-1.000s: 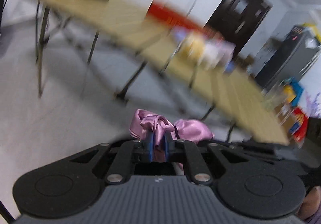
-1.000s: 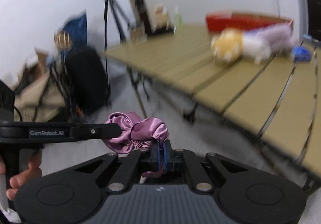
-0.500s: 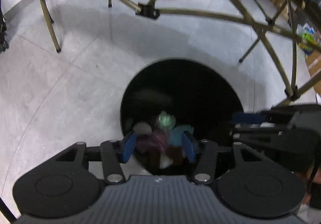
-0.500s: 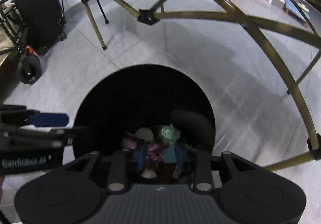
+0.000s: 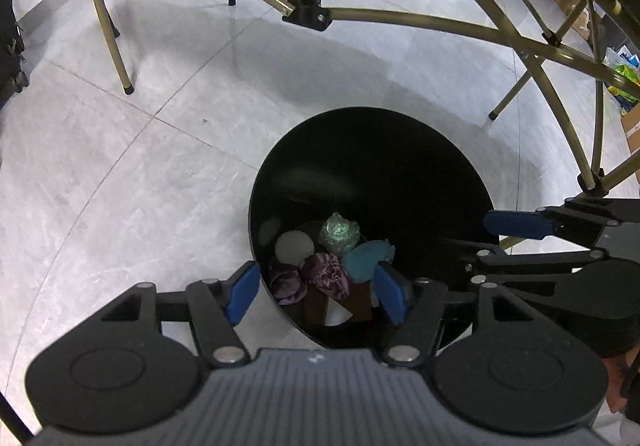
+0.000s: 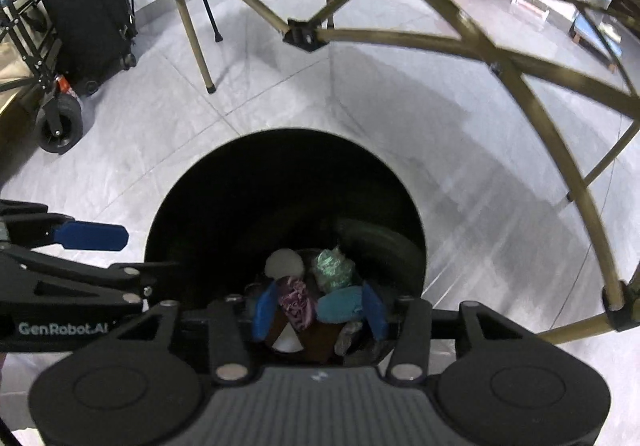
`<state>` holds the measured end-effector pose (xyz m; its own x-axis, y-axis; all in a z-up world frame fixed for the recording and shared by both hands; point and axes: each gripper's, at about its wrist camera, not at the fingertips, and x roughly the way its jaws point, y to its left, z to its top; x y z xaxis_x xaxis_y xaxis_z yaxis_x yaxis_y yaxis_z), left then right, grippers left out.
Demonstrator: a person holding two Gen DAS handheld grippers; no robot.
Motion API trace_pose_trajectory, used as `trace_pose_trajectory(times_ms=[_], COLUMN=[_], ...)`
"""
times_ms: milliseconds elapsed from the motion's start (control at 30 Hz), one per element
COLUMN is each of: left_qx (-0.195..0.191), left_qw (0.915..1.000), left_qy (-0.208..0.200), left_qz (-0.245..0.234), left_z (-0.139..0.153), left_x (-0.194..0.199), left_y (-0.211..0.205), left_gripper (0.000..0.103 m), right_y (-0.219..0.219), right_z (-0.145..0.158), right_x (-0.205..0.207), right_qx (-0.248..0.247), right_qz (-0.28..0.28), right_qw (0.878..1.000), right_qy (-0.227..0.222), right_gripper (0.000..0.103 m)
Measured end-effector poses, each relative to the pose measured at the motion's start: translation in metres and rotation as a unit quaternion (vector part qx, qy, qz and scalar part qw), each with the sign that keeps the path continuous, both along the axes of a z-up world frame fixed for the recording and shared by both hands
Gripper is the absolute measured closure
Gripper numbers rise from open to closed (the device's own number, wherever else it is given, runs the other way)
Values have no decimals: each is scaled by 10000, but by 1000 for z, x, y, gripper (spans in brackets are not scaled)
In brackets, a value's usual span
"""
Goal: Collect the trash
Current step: 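Reach to the table and close both grippers on the yellow-white plush toy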
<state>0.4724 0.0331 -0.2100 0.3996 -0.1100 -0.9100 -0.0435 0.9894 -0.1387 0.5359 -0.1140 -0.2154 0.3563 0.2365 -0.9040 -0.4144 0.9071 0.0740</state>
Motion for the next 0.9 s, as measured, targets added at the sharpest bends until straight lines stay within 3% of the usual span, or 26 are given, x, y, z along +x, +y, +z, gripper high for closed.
trace_pose_trajectory(times_ms=[133,233,267,300,367,433,533,633,700,800,867,900], left_qx=[79,91,82,60,161,89,-89,193,433,895,919,831], left_qw=[9996,9962,9917,9834,9641,9479,9377,9236,9201,9298,9338,9365], left_qy=[-283,-846,-1247,-1777,-2619,-3149,-3389,-3721,-3749,-3462,-3378,-3329], left_qz=[-23,-186,-294,-355,-415,-479,-764,-896,-1048,-877,-739,-723], left_z=[17,52,70,91,126,158,185,192,187,175,167,164], left_x=[-3,-10,-17,-25,-35,-30,5,51,88,139,166,174], left_y=[1,3,4,7,9,7,-11,-47,-74,-103,-109,-107], left_gripper=[38,37,32,25,21,17,9,9,9,7,8,19], right_y=[-2,-2,-3,-5,-17,-42,-84,-125,-147,-169,-175,-178], right_z=[17,53,68,86,124,161,195,203,199,190,187,187], right_x=[-6,-21,-27,-35,-46,-45,-29,-7,6,19,20,20], right_qx=[76,288,358,462,725,1363,1974,1976,1917,1998,1990,1954], right_qz=[7,161,270,397,476,199,-602,-1629,-2212,-2670,-2719,-2729], right_qw=[9997,9977,9963,9936,9856,9709,9420,9122,9003,8922,8938,8937], right_qy=[-247,-585,-734,-953,-1453,-1959,-2646,-3198,-3221,-3046,-2960,-2976], right_gripper=[56,58,57,57,55,55,55,55,53,53,53,53])
